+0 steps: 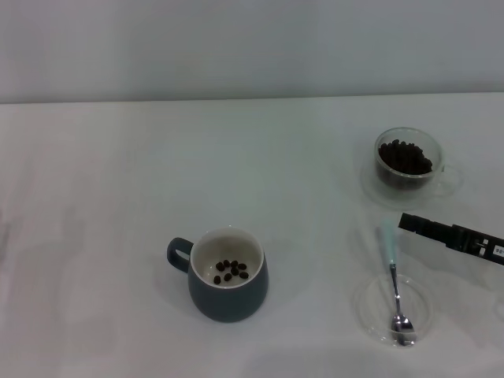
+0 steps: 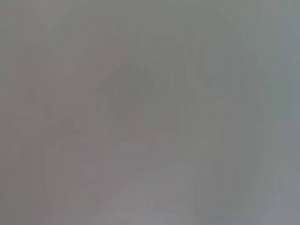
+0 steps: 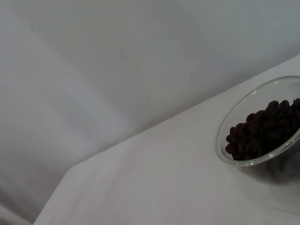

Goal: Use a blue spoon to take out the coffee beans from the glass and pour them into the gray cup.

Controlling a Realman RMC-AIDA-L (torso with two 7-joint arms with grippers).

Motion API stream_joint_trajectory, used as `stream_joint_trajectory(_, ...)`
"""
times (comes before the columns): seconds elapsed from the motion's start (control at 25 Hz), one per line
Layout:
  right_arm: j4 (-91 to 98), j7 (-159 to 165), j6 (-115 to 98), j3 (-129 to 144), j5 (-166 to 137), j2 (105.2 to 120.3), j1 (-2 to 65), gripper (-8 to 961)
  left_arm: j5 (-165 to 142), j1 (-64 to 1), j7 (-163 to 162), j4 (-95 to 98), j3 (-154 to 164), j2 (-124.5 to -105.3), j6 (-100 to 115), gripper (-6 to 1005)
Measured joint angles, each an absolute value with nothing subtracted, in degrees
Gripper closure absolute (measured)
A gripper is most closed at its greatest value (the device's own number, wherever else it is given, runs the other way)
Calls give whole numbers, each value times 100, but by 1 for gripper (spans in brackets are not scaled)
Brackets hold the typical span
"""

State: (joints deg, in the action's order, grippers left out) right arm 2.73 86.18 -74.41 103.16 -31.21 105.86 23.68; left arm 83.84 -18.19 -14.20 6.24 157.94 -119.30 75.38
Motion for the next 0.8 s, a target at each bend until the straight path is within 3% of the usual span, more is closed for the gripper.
stream_joint_trajectory(0.28, 369, 8513, -7443, 10052, -3062, 10568, 2345, 371, 8385, -1805, -1419, 624, 15783, -11927, 7541, 274)
stream_joint_trajectory(0.56, 623, 7536, -8030, 8800, -3052, 10603, 2087, 228, 8420, -1762, -1417, 624, 15776, -11926, 7542, 274)
stream_joint_trajectory(0.68, 825, 6671, -7975, 7956, -3052, 10801, 1874, 167, 8413, -1759, -1416, 624, 15781, -11927, 7542, 274)
stream_joint_trajectory(0.8, 881, 5411, -7779, 6895, -3049, 11147, 1750, 173, 8381, -1762, -1411, 622, 15805, -11926, 7542, 274)
